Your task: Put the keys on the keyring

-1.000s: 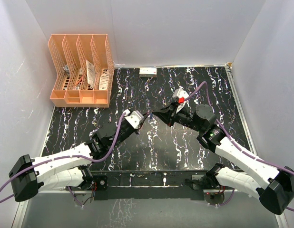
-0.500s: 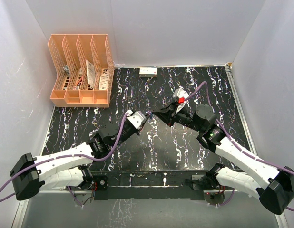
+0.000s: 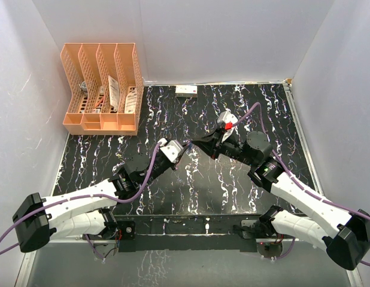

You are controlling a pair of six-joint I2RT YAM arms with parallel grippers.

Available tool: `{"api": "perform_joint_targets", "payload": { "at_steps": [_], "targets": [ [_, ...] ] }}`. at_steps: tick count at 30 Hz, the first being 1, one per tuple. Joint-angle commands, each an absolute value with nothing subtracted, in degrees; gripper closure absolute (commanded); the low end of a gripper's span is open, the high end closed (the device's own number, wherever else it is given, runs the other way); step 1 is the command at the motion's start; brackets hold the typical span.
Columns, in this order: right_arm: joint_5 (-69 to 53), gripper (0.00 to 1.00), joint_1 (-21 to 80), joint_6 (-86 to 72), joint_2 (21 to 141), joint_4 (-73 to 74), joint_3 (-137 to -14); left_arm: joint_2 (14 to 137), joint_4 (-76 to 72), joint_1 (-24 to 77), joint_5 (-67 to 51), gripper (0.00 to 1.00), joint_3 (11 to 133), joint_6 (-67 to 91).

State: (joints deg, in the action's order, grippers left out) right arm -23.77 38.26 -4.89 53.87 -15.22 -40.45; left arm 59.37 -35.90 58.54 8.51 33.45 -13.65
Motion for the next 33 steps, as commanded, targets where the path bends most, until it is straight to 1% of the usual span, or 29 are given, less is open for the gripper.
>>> {"api": "perform_joint_targets", "payload": {
  "at_steps": [1, 33],
  "targets": [
    [-23.05, 1.0, 38.61, -5.45, 52.56, -18.72, -41.92, 57.07, -37.35, 58.23, 8.18, 1.0, 35.52, -13.4],
    [-23.91, 1.0, 38.67, -6.24, 52.81, -19.41, -42.03, 58.8, -37.71, 58.18, 6.94, 1.0, 36.56, -13.05]
  ]
}}
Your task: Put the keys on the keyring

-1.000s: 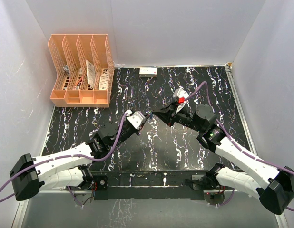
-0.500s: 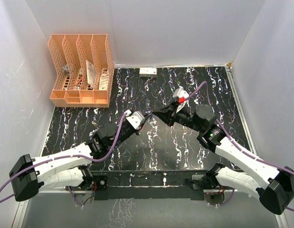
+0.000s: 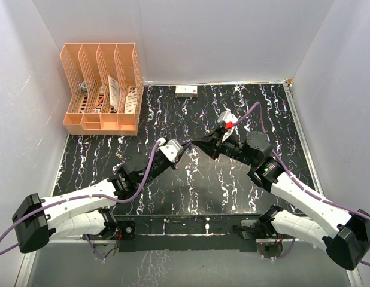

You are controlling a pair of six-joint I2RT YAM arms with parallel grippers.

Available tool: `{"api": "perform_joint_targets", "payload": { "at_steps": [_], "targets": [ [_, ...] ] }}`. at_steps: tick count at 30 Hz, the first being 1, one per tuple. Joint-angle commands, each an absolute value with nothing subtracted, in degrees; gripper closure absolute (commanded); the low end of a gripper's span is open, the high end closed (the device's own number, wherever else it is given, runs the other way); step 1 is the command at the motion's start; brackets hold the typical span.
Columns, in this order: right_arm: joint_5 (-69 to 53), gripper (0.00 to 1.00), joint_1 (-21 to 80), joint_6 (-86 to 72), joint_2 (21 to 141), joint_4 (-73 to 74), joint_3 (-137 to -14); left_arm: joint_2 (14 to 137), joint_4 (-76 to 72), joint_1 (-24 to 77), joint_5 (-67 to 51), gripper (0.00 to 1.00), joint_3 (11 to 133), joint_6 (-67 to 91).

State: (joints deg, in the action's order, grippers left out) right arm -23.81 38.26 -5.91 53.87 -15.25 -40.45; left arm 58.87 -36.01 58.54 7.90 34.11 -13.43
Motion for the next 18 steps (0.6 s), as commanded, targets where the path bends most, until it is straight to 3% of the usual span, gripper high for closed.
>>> {"api": "perform_joint_targets", "payload": {
  "at_steps": [1, 18],
  "targets": [
    [-23.84, 1.0, 38.63, -6.24, 52.73, -19.5, -41.95, 58.85, -37.64, 58.18, 6.9, 1.0, 36.56, -13.04],
    [-24.97, 1.0, 38.65, -6.81, 53.32, -20.1, -42.11, 59.33, -38.07, 58.18, 7.1, 1.0, 36.74, -12.92]
  ]
}}
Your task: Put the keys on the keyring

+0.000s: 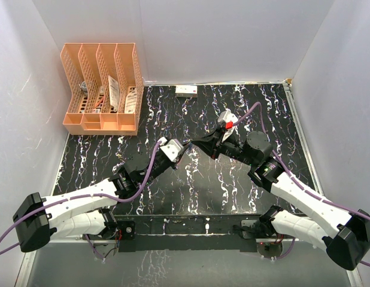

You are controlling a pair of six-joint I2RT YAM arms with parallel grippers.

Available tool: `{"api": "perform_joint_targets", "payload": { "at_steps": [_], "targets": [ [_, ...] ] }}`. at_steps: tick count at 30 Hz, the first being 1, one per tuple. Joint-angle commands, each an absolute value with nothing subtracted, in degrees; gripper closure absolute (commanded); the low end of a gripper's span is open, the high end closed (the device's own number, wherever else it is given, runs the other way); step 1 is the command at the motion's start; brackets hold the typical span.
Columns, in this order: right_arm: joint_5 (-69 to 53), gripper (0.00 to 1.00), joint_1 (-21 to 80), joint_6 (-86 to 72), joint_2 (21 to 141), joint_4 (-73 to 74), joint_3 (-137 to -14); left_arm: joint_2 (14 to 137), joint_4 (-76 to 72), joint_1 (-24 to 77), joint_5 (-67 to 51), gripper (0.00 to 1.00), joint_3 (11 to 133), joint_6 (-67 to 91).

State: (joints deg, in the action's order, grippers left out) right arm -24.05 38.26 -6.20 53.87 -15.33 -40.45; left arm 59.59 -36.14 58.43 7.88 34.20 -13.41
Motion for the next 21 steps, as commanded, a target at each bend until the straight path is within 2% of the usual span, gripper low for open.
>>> {"api": "perform_joint_targets", "payload": {
  "at_steps": [1, 21],
  "targets": [
    [-25.16, 1.0, 38.67, -6.85, 53.35, -20.18, -42.1, 59.35, -38.07, 58.18, 7.07, 1.0, 36.74, -12.94],
    [-28.65, 1.0, 38.65, -6.99, 54.04, -20.97, -41.75, 60.56, -38.66, 58.18, 7.15, 1.0, 37.48, -13.1]
  ]
}}
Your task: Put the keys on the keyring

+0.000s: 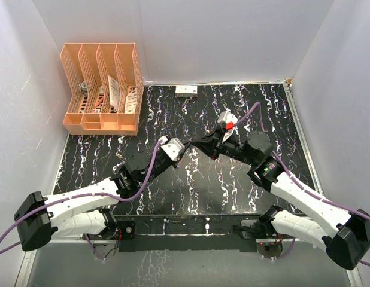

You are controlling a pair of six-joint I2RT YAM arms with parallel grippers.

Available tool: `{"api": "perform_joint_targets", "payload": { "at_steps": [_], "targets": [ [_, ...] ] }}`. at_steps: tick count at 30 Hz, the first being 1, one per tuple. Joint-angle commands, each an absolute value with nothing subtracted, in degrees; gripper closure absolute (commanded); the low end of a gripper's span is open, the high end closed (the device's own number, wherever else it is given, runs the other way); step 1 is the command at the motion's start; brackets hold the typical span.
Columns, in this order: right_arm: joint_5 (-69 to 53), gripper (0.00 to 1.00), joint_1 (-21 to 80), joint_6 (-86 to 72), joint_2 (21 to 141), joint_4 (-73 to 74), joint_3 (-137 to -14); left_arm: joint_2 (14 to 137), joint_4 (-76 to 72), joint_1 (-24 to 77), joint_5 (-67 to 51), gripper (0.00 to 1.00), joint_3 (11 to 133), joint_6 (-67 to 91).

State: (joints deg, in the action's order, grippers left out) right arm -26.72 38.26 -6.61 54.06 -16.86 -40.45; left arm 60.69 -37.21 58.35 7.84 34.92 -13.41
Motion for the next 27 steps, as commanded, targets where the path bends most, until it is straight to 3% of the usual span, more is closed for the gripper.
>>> {"api": "perform_joint_targets", "payload": {
  "at_steps": [1, 20, 27],
  "targets": [
    [-28.8, 1.0, 38.66, -6.89, 54.12, -20.9, -41.75, 60.62, -38.67, 58.18, 7.28, 1.0, 37.55, -13.1],
    [-33.25, 1.0, 38.7, -4.22, 54.97, -18.94, -42.5, 60.86, -39.74, 58.23, 8.7, 1.0, 37.74, -13.05],
    [-34.16, 0.82, 38.72, -4.59, 54.85, -18.02, -42.99, 60.49, -40.9, 58.18, 9.73, 1.0, 37.44, -13.68]
  ]
}}
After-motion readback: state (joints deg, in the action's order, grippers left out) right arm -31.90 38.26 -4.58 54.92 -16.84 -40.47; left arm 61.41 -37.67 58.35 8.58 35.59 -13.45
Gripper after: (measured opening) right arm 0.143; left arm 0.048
